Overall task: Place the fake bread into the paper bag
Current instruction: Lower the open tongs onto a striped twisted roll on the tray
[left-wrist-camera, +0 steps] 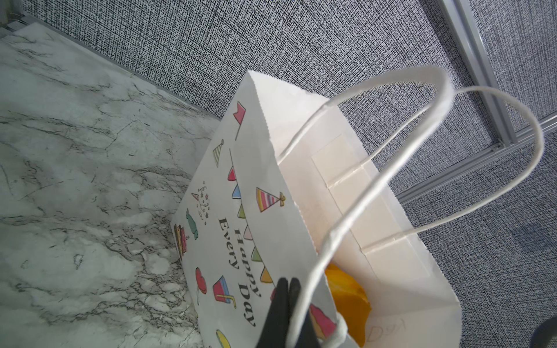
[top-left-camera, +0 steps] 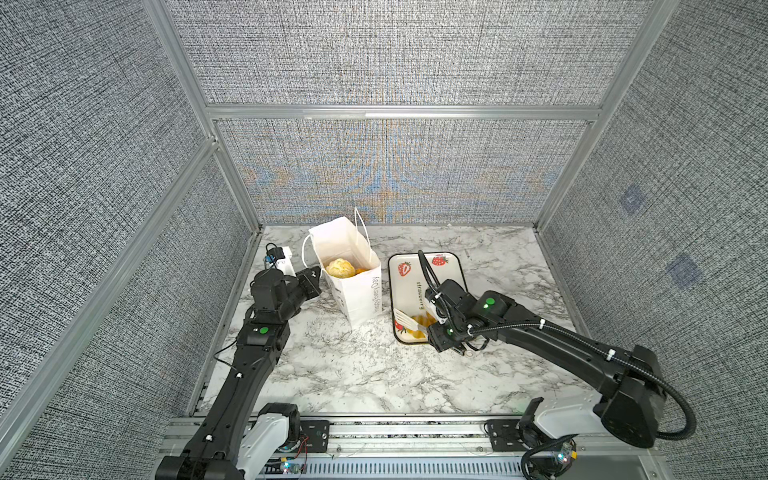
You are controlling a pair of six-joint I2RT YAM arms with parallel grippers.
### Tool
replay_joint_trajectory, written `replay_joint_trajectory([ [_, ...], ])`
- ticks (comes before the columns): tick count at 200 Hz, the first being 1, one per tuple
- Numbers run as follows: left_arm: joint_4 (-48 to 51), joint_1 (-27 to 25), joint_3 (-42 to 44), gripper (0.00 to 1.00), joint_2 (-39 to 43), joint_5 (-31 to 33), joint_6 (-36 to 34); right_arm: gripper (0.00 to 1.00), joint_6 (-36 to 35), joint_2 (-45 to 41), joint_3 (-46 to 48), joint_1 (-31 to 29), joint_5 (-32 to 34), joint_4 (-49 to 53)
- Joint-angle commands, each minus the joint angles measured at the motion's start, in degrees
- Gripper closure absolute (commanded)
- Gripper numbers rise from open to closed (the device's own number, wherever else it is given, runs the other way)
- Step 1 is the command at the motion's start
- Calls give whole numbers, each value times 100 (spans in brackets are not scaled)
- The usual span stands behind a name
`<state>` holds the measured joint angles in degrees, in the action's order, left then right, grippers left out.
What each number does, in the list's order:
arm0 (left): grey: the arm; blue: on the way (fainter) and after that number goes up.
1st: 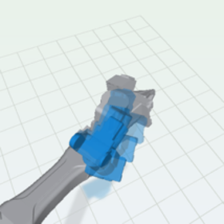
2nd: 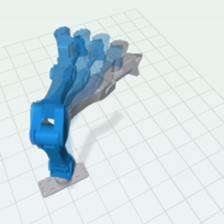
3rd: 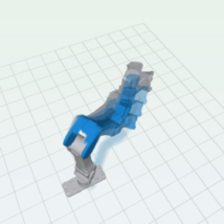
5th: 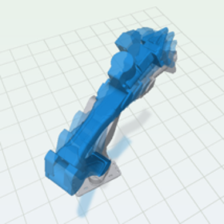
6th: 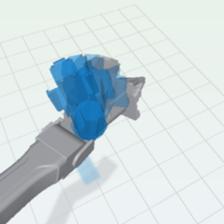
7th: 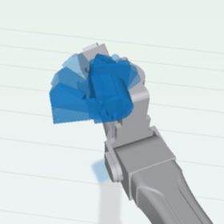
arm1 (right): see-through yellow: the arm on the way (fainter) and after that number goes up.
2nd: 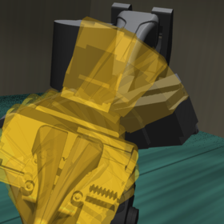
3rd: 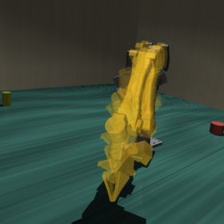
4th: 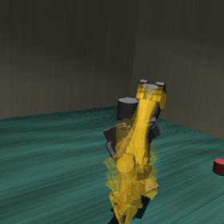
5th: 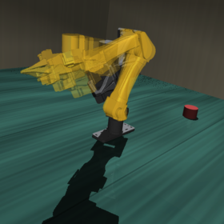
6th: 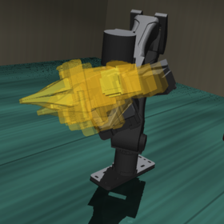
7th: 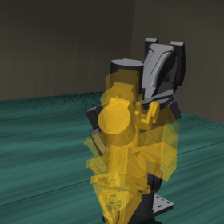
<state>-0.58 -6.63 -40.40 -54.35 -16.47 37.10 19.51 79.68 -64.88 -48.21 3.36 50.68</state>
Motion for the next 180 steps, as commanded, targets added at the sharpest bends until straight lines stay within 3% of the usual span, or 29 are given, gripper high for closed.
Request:
replay_joint_trajectory([
  [1, -17, -5, 26, 100, 3, -14, -36, 39, -22, 38, 26, 4, 75, 15],
  [180, -144, -4, 186, 100, -34, -57, 12, 39, 18, 625, -24, -176, 539, 206],
])
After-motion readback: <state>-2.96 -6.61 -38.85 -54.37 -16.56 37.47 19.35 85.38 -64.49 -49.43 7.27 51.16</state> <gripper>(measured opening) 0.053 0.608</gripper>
